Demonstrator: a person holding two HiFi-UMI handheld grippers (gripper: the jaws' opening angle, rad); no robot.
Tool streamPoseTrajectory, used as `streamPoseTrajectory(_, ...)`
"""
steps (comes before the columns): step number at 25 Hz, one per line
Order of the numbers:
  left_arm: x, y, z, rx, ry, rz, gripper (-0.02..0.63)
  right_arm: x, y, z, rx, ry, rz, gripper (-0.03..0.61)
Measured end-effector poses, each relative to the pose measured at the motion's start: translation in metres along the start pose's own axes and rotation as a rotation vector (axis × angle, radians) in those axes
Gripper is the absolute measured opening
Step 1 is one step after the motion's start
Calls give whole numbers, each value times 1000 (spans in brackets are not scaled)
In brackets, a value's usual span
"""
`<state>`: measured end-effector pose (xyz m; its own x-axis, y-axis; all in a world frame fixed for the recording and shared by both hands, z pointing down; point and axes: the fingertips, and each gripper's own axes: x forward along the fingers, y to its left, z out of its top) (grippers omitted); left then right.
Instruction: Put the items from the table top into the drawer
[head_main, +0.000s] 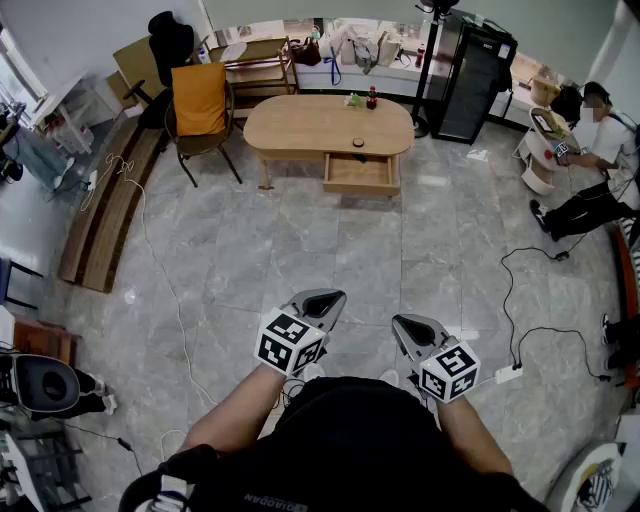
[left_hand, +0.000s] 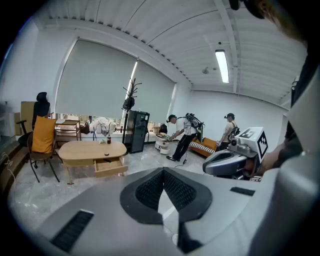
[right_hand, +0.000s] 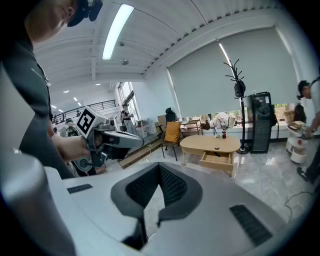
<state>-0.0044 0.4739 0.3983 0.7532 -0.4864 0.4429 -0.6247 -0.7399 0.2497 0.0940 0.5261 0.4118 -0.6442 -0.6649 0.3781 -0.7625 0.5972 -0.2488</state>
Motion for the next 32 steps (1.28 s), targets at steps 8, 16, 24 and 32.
streamPoseTrajectory(8, -8, 7, 1, -5, -9, -1, 5, 8, 7, 5, -4, 0, -4, 3)
streamPoseTrajectory(16, -16, 20, -12, -15, 13, -19, 5, 25, 22, 8, -8, -3, 12, 3)
streamPoseTrajectory(24, -50, 42, -35, -8, 53, -54, 5, 64, 54, 9, -4, 36, -12, 5)
streamPoseTrajectory(32, -89, 98, -63, -71, 67, 14, 5, 105, 88, 7, -20, 62, 25, 5)
